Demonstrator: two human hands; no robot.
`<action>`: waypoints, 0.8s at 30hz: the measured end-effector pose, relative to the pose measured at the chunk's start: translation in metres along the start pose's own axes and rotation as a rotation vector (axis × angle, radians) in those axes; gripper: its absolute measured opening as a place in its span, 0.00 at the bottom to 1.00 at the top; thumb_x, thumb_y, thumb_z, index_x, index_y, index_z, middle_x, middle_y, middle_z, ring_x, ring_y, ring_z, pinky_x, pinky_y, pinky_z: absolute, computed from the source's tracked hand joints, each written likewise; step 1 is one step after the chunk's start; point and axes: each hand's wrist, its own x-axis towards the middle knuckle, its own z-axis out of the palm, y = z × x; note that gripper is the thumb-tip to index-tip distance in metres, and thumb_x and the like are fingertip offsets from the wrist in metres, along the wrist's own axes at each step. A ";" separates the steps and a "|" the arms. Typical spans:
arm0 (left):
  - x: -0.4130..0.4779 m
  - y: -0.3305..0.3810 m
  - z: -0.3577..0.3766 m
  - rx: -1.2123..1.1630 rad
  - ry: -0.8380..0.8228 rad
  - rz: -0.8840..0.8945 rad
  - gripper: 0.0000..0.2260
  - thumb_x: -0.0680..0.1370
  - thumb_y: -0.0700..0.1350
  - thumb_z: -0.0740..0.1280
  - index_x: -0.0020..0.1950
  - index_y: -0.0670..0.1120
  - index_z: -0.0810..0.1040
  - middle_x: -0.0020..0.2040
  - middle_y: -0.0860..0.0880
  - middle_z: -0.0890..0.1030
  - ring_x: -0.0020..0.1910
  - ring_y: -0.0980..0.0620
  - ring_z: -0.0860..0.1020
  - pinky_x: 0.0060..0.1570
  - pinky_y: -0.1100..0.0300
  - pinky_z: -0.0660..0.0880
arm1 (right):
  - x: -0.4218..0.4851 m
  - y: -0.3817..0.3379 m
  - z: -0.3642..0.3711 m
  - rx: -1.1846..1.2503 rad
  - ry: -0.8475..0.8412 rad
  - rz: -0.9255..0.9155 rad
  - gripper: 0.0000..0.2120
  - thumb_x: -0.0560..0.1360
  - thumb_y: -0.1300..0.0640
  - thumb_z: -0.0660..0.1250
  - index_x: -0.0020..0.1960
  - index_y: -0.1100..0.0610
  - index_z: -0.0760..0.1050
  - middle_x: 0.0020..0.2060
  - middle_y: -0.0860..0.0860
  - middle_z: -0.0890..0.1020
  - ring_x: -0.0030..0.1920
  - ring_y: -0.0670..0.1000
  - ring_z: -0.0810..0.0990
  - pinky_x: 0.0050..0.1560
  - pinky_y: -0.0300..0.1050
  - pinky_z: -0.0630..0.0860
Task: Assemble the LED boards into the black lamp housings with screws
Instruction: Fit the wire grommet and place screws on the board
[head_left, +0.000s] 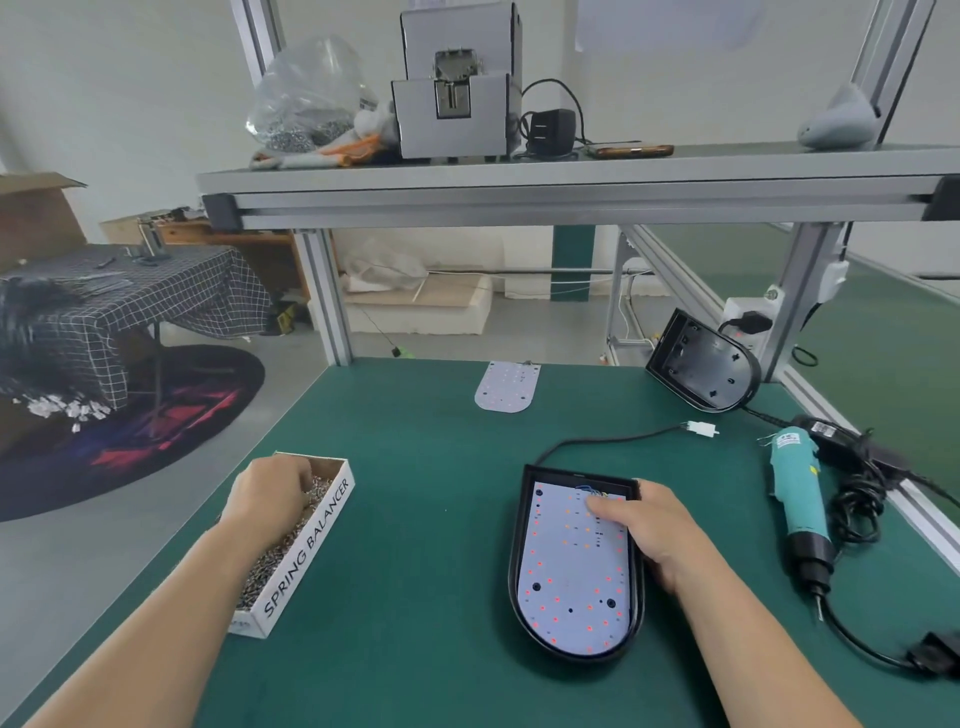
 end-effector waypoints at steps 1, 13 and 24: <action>-0.001 -0.001 0.002 -0.019 0.024 -0.007 0.12 0.74 0.36 0.70 0.35 0.53 0.78 0.46 0.49 0.83 0.43 0.46 0.79 0.42 0.56 0.73 | 0.000 0.000 0.000 -0.001 -0.001 0.000 0.05 0.74 0.69 0.72 0.48 0.62 0.83 0.42 0.55 0.88 0.40 0.53 0.87 0.41 0.45 0.81; -0.014 0.009 -0.019 -0.323 0.134 -0.142 0.10 0.75 0.40 0.73 0.34 0.47 0.81 0.31 0.46 0.82 0.35 0.44 0.79 0.43 0.52 0.78 | 0.004 0.004 -0.002 -0.010 -0.012 0.003 0.06 0.74 0.67 0.73 0.50 0.62 0.83 0.43 0.56 0.88 0.45 0.57 0.87 0.49 0.50 0.82; -0.003 0.004 -0.008 0.014 0.039 -0.042 0.12 0.72 0.35 0.65 0.36 0.51 0.80 0.40 0.50 0.83 0.38 0.46 0.80 0.38 0.58 0.73 | 0.004 0.003 -0.001 0.011 -0.012 0.001 0.05 0.74 0.67 0.72 0.50 0.62 0.83 0.44 0.57 0.88 0.43 0.56 0.87 0.48 0.48 0.82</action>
